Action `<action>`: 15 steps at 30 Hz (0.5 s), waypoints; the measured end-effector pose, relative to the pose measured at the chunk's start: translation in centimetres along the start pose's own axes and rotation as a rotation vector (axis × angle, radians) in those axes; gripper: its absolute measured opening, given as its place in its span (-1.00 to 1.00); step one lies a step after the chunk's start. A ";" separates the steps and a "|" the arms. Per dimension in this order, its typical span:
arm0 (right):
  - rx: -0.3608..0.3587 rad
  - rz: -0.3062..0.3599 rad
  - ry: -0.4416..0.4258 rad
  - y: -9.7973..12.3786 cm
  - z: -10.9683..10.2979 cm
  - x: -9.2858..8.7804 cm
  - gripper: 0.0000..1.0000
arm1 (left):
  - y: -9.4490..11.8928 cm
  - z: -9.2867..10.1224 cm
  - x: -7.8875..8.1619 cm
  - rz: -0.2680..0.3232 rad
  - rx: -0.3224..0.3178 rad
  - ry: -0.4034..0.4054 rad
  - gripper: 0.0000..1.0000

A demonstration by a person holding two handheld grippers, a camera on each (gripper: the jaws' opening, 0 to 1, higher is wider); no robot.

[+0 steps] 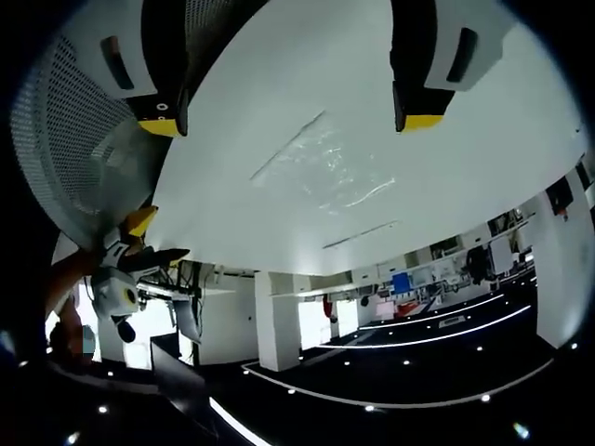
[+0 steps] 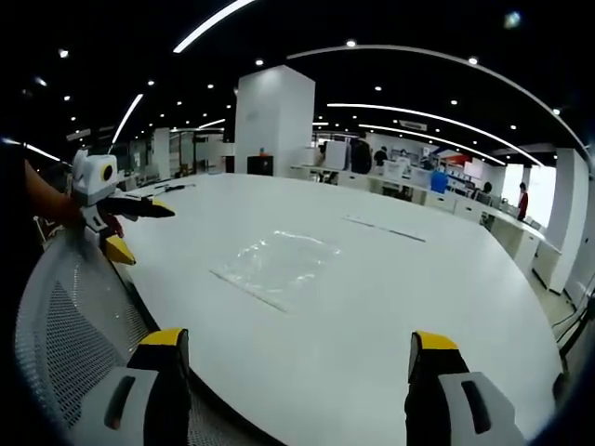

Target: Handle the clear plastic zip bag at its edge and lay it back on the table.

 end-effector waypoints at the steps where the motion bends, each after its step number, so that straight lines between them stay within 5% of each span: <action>1: -0.001 -0.001 0.002 0.0 0.0 0.0 0.98 | 0.0 0.0 0.0 0.000 -0.001 -0.003 0.83; 15: -0.007 0.004 0.004 0.1 0.0 0.1 0.98 | -0.9 -0.2 0.8 -0.008 -0.058 -0.109 0.71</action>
Point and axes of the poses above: the point that each gripper's makers call its tool centre point, and the gripper's own axes: y roughly backward along the fingers, z roughly to its right, x roughly out of its top, the point moved 3 cm from there along y, roughly backward along the fingers, and after that the axes turned 13 degrees about x, right-handed, at the moved point
